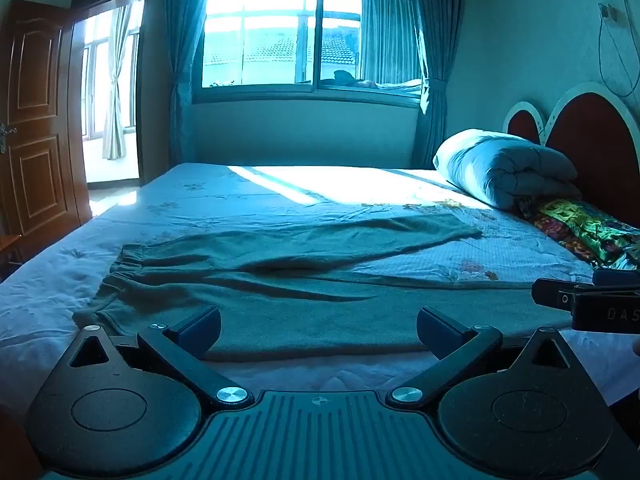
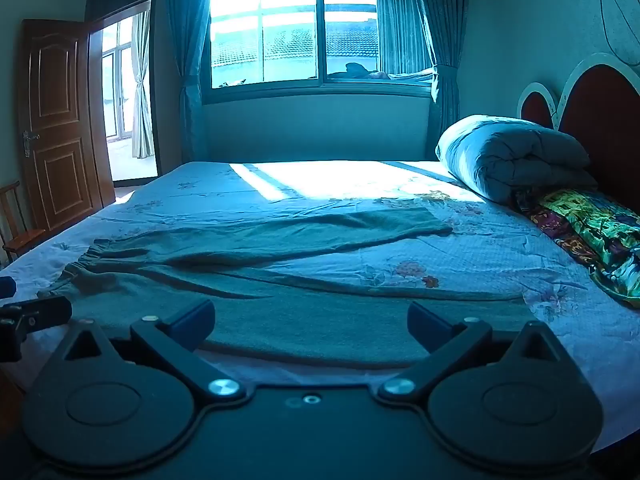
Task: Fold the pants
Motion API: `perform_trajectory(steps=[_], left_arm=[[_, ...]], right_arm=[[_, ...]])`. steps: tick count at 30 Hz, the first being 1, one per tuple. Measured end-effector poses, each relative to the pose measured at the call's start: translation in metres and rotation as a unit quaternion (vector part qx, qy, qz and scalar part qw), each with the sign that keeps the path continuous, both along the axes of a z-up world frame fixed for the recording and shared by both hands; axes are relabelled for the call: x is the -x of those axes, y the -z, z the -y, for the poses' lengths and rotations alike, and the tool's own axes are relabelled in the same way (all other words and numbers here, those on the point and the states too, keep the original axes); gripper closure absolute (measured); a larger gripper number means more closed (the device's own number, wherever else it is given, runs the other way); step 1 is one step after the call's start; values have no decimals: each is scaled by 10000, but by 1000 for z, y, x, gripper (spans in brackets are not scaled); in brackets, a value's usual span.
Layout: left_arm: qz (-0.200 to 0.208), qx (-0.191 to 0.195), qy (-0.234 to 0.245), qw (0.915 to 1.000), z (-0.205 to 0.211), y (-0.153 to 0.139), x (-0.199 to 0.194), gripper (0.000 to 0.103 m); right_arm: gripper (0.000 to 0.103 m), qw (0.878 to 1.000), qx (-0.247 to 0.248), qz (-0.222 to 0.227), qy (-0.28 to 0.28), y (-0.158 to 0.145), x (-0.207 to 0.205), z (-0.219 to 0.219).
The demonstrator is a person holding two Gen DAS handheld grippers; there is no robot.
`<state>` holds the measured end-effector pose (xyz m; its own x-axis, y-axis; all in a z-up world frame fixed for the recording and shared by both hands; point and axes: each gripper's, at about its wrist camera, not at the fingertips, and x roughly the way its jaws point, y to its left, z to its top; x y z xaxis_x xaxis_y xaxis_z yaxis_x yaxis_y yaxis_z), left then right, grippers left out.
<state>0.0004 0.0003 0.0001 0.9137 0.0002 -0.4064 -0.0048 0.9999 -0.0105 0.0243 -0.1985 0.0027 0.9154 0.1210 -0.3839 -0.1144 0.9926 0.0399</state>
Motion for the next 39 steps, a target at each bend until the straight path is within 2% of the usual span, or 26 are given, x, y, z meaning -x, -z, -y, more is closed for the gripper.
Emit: perform_trajectory(steps=[39], left_arm=[[17,43,9,10000,0,1,-1,0]], right_arm=[[6,10000,43,-47,17,2,-1,0]])
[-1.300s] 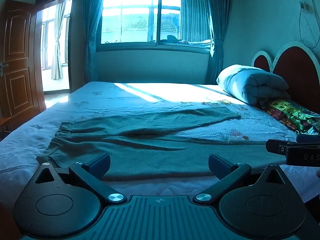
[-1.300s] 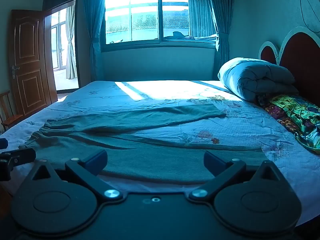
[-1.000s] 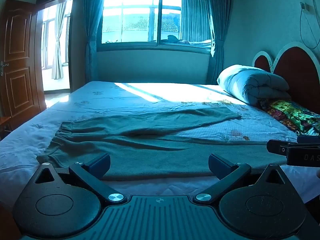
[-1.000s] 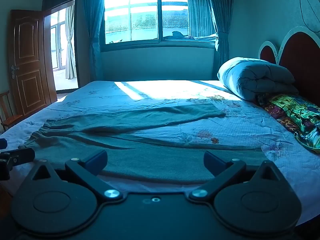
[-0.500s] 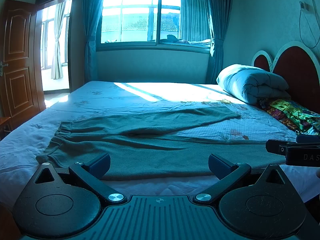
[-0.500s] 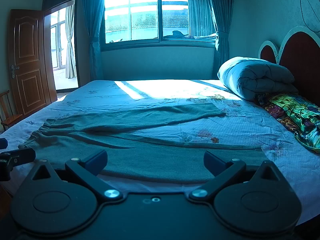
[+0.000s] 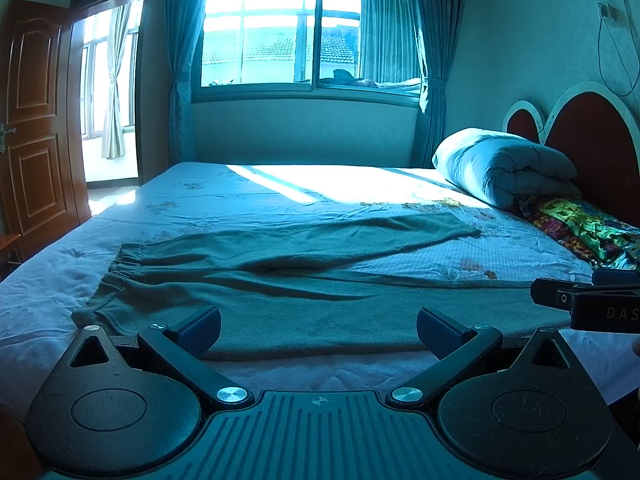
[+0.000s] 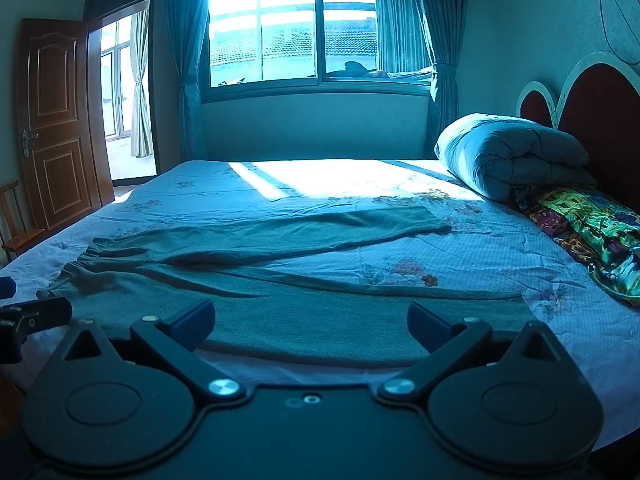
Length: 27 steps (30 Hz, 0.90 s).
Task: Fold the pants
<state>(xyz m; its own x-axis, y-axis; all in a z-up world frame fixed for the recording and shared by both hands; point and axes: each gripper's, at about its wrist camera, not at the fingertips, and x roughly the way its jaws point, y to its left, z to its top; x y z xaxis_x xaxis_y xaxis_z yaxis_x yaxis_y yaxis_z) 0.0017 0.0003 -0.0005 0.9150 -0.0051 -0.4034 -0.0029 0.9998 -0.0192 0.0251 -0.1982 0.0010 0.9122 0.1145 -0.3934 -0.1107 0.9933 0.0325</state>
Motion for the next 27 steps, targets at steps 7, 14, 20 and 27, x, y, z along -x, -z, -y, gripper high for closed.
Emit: perform_trajectory(steps=[7,14,20,27], left_arm=[[3,5,3,10000,1,1,0,0],[1,-10,3,10000,2,1,0,0],[-7,-19,16,10000,3,1,0,0],[-10,-18,21,10000,2,1,0,0]], right_arm=[[6,10000,2,-14,-14,-3,1,-1],[6,10000,-7,-19,4,-3,0,0],[6,10000,-2,-20,4,-4,0,0],[6,10000,-8,-25,-2,-4,0,0]])
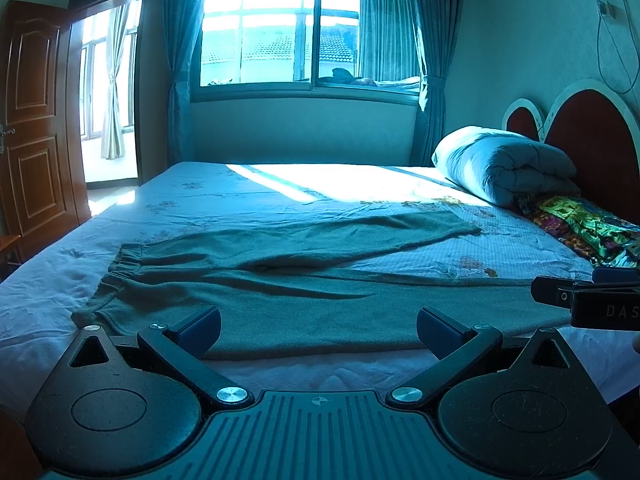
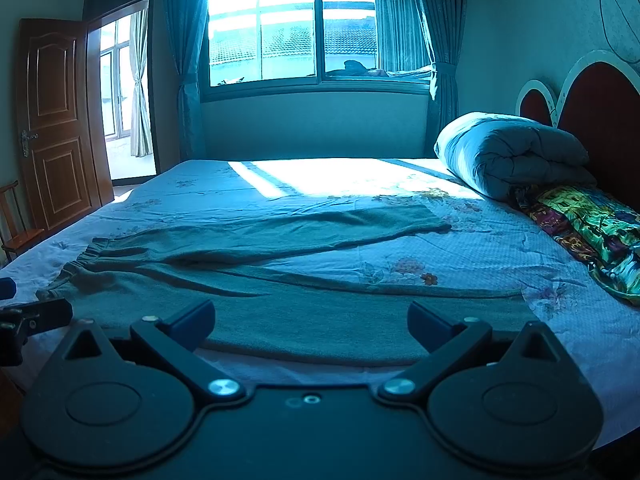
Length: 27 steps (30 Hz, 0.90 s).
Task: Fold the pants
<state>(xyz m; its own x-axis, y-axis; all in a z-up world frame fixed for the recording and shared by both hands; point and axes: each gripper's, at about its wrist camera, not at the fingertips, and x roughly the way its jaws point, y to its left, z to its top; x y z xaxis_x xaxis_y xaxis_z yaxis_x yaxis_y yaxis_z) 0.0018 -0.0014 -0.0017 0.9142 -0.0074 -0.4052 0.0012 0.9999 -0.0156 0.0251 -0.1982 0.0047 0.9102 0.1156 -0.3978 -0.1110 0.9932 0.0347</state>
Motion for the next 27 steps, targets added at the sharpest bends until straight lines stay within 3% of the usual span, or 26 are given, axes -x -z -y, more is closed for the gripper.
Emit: perform_trajectory(steps=[27], left_arm=[[-6,-17,15,10000,0,0,1,0]], right_arm=[[6,10000,12,-9,-2,1,0,-1]])
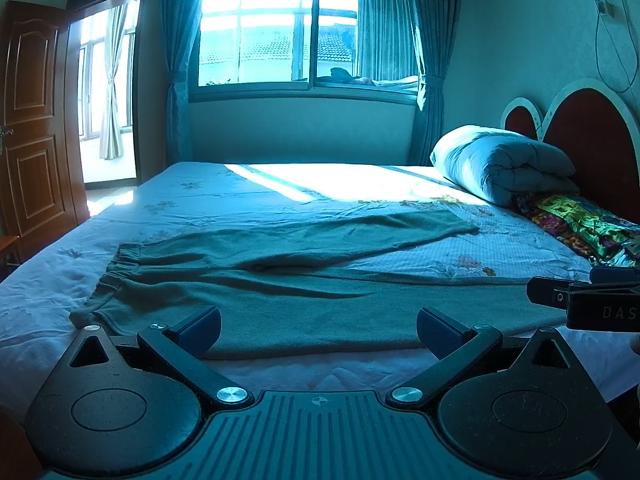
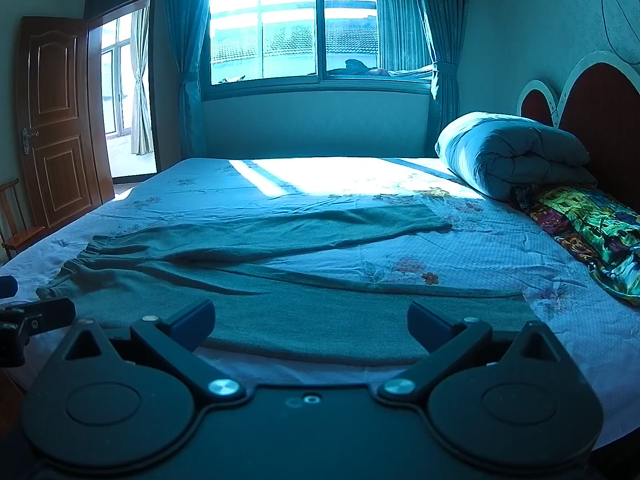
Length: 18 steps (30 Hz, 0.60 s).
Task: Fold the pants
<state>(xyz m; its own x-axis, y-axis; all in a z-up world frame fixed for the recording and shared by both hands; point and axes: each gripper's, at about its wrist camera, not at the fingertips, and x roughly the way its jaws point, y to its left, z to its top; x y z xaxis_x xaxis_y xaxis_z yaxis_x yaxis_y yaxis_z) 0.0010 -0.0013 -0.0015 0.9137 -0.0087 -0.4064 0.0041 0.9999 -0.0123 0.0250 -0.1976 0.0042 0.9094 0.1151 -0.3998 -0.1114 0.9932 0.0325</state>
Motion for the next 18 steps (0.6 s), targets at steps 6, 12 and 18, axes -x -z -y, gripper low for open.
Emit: perform_trajectory(steps=[6,12,18], left_arm=[[-47,199,-52,9998,-17,0,-9,0],[-312,190,-630,9973,-74,6,-56,0],[-524,-6,-998,9936,-139,8,-110,0]], right_arm=[[6,9997,-92,101,-198,-7,-4,7],[6,9986,-387,96,-360,-14,-44,23],[8,9989,-69,142,-445,-17,-102,13]])
